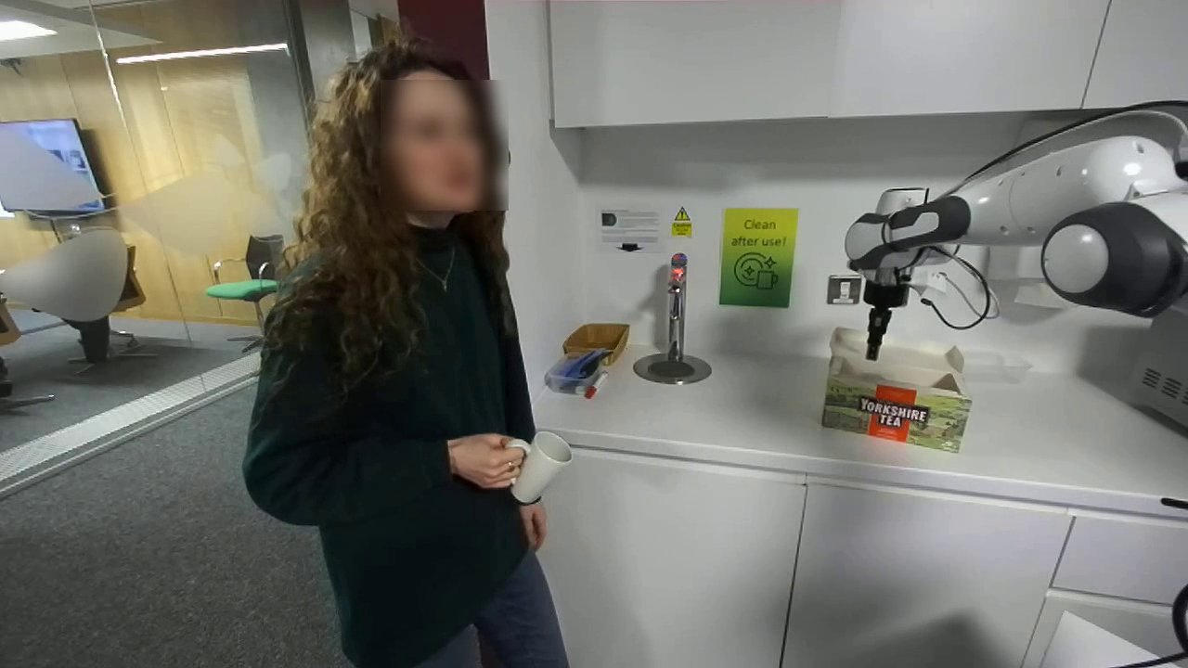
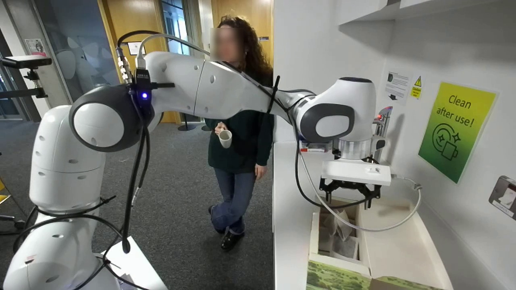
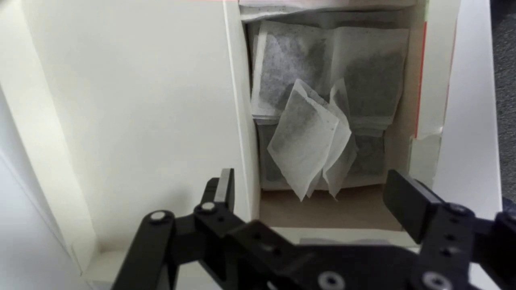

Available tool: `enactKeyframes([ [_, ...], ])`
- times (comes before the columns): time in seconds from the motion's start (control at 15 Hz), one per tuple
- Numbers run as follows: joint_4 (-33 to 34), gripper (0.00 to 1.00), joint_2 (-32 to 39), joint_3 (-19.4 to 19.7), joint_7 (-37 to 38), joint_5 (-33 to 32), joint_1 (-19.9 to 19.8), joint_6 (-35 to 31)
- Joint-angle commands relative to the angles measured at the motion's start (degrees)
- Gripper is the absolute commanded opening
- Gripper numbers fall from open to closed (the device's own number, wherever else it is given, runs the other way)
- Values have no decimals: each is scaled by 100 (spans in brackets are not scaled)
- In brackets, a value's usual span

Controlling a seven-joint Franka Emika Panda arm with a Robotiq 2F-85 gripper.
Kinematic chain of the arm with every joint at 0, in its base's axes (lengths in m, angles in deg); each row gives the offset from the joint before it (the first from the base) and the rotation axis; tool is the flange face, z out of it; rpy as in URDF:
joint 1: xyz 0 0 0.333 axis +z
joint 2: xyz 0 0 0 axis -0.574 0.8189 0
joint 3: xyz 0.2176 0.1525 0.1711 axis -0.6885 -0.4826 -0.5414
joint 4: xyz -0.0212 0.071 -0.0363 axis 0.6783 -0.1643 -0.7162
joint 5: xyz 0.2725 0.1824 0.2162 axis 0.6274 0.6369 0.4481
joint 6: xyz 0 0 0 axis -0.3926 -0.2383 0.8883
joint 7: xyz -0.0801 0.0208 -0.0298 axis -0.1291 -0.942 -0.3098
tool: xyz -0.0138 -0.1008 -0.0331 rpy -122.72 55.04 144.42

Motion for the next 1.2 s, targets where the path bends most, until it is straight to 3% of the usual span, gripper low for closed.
enactKeyframes([
  [0.0, 299, 100, 155, -72, 395, -79, -118, -349],
  [0.27, 296, 100, 190, -62, 729, -226, -122, -536],
  [1.13, -20, 100, 37, -190, 687, -88, -151, -546],
])
